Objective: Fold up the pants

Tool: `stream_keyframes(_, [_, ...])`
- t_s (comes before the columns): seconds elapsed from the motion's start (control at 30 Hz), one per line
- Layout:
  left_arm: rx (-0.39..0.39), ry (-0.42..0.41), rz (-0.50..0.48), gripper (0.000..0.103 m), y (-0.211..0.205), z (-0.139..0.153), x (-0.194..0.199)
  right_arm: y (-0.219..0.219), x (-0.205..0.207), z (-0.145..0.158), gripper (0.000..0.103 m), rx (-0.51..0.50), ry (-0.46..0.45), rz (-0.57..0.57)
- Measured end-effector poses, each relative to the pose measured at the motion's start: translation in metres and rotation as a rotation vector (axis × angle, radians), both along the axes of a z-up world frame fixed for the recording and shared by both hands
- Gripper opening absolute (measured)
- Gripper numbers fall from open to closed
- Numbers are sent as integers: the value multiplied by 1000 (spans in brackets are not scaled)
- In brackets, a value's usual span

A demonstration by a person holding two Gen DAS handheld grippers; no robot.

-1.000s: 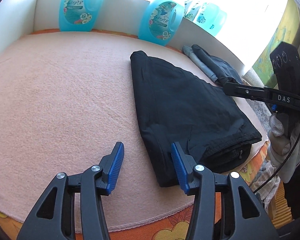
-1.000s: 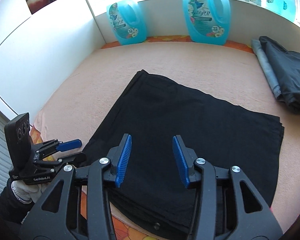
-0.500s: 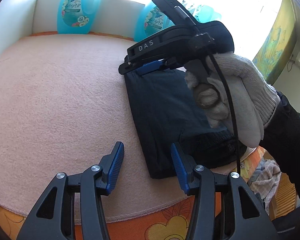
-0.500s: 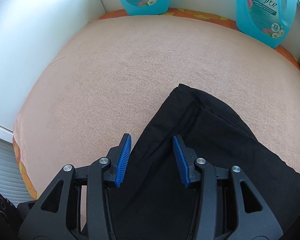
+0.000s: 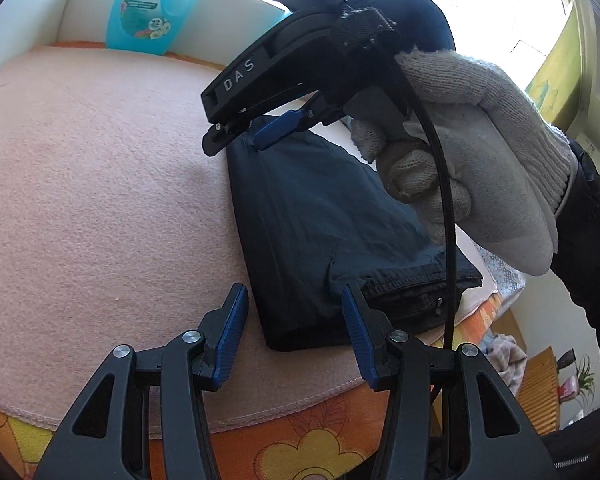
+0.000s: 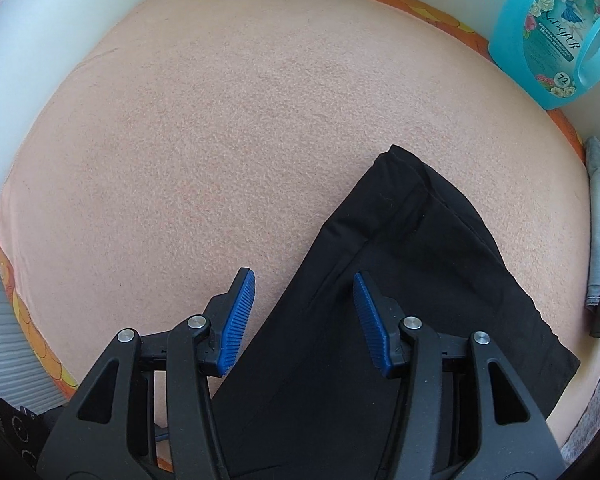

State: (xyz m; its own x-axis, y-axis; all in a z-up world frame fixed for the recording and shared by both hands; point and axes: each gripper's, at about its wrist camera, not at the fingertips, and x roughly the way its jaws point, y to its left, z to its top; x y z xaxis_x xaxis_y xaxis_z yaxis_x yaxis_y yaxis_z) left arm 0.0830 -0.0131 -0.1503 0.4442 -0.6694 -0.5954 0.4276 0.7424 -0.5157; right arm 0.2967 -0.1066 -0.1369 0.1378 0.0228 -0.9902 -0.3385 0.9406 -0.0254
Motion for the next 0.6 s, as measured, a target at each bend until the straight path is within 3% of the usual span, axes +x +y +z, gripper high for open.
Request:
stream_keyframes(0.13, [-12,2,-2,47,-2,1,1,11,-2,-5,54,-67,14,32])
stream_keyframes(0.27, [-24,5,2,47,-2,1,3,4,-1,-5,53,-37,30,10])
stream_keyframes(0.3, [-25,7,4,47,-1,1,5,2,-1,-5,50,-33,25,11])
stream_keyframes(0.4, [-17,0,12,47,-1,2,6,-6,-2,-1,21,-40,9,7])
stream_keyframes(0.5, [-9,3,33,48,3,3,13,-21,-2,5,10,24,11,-14])
stream_keyframes(0.6, [-20,31,48,48,4,2,19,-35,-7,16,6,80,-11,-25])
